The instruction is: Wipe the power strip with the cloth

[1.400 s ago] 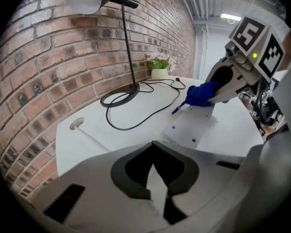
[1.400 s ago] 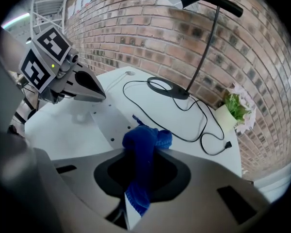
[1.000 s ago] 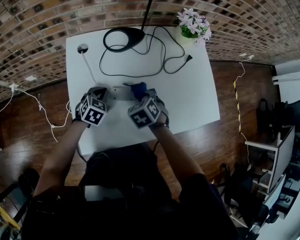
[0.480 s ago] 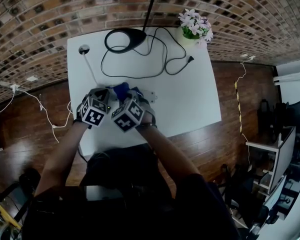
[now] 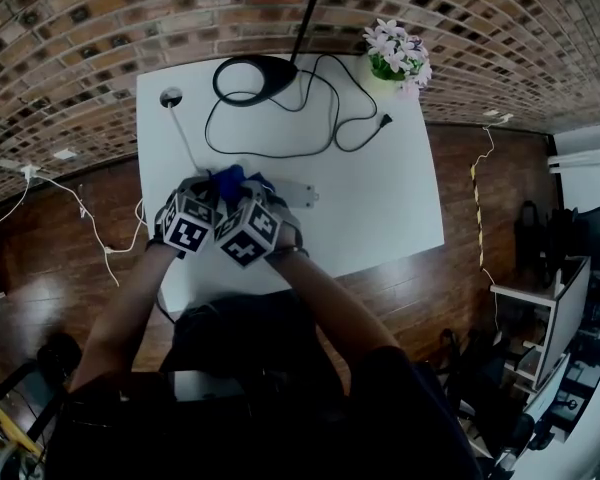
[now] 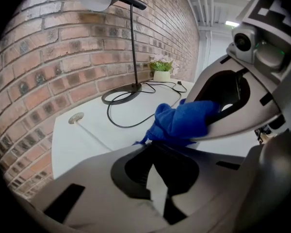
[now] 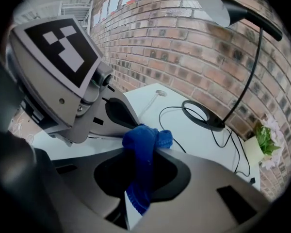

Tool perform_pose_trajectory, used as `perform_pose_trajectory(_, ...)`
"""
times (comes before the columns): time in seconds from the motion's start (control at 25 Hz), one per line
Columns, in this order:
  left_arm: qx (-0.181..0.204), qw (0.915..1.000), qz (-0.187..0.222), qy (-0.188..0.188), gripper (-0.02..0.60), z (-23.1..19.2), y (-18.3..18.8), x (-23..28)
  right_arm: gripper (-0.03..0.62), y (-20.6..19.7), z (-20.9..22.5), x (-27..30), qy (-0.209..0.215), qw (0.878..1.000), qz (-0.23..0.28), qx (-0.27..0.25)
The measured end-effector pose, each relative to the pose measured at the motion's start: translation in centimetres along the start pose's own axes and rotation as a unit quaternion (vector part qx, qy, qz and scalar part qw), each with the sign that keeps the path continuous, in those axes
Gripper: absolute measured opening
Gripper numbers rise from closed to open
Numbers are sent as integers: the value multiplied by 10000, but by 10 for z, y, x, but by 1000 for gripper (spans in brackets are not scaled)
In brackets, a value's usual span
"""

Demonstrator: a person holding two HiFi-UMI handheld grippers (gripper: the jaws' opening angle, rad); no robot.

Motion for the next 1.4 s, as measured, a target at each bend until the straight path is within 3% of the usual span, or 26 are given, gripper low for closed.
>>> perform_pose_trajectory(0.4,75,10000,-49,-29,9,-1,0,1,64,11,-6,0,539,9977,386,156)
perform_pose_trajectory(0.56,127,9999,-58,65,8,-1,-1,1,63,12,-2,-2,1264,9871,582,791)
perform_pose_trajectory(0.8,147,9997,-155,90,8,0,0,2,62,15,7,-2,1555,9791,500,1213)
perform_pose_trajectory(1.04,556,9975,-254,355,8,2,-1,4,64,13,5,-3,1375,9876,362,664)
perform_pose_trajectory(1.24,521,9977,-220,384,8,4,3,1,64,6,4,-4,1339,9873,436,731)
perform_pose_trajectory(1.4,462,9978,-270,389,8,3,-1,3,64,6,2,-2,1207,9907,381,499)
Point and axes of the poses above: the fingertips, and each gripper's own axes: x forward along the fingers, z to its right, y out of its top, the point moved 2 cm from there along -x, backward along the fingers, and after that the axes turned 11 degrees about -z, right-handed, at the moved point
